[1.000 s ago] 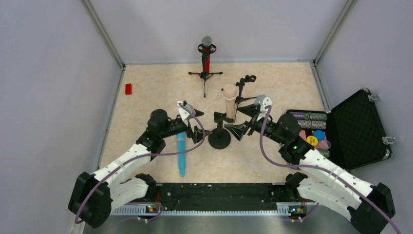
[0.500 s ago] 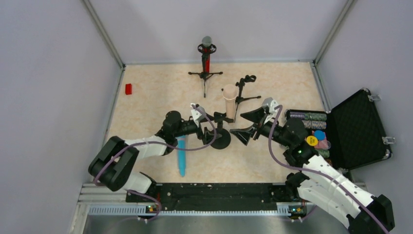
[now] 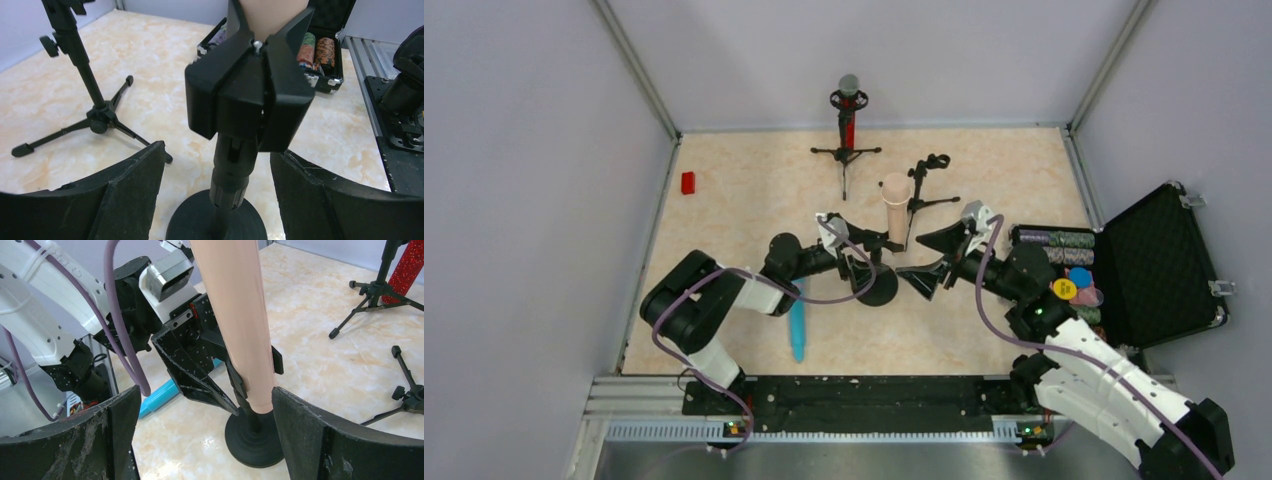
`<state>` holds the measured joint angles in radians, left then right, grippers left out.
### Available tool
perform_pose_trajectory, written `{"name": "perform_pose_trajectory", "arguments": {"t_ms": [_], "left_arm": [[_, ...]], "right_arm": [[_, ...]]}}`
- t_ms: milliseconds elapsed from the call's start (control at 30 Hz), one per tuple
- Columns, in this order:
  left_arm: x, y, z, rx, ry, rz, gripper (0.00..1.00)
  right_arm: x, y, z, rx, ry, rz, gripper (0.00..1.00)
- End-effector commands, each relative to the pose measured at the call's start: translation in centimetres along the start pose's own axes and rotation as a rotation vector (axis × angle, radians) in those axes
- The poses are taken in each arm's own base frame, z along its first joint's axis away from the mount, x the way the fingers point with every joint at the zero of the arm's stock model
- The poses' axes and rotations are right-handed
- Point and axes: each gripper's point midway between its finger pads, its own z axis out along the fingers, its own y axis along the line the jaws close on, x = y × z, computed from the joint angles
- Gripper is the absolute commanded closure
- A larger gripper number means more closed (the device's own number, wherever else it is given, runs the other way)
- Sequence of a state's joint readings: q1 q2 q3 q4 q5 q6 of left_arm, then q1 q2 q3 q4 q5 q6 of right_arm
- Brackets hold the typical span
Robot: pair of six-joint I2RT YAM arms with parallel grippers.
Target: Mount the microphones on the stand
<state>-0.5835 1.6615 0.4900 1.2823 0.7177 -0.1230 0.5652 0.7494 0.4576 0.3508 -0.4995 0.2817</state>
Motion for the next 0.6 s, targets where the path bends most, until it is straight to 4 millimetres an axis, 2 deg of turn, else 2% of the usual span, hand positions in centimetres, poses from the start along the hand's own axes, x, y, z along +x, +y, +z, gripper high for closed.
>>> {"name": "perform_pose_trajectory", "arguments": {"t_ms": [0,233,400,567], "left_arm": [[-4.2,-0.3,0.6,0.027,-0.148,0.108,0.19],[-4.9,-0.5,0.7,0.038,-0.143,0.119,0.2],[-5.1,-1.0,0.8,0.077,-0.146,0.112,0.47],[-5.5,-1.3,0.6,0.089,-0.168,0.118,0.51]], "right_arm": [[-1.0,0.0,0.2,-0.008,-0.021,-0.022,0.02],[0.0,-0.4,0.2,0.001,-0.011,-0.007,0.02],[0.7,-0.5,0.1,0.003,0.002,0.002,0.03],[1.6,-0.8,-0.1,0.016,0.016,0.014,0.03]]}}
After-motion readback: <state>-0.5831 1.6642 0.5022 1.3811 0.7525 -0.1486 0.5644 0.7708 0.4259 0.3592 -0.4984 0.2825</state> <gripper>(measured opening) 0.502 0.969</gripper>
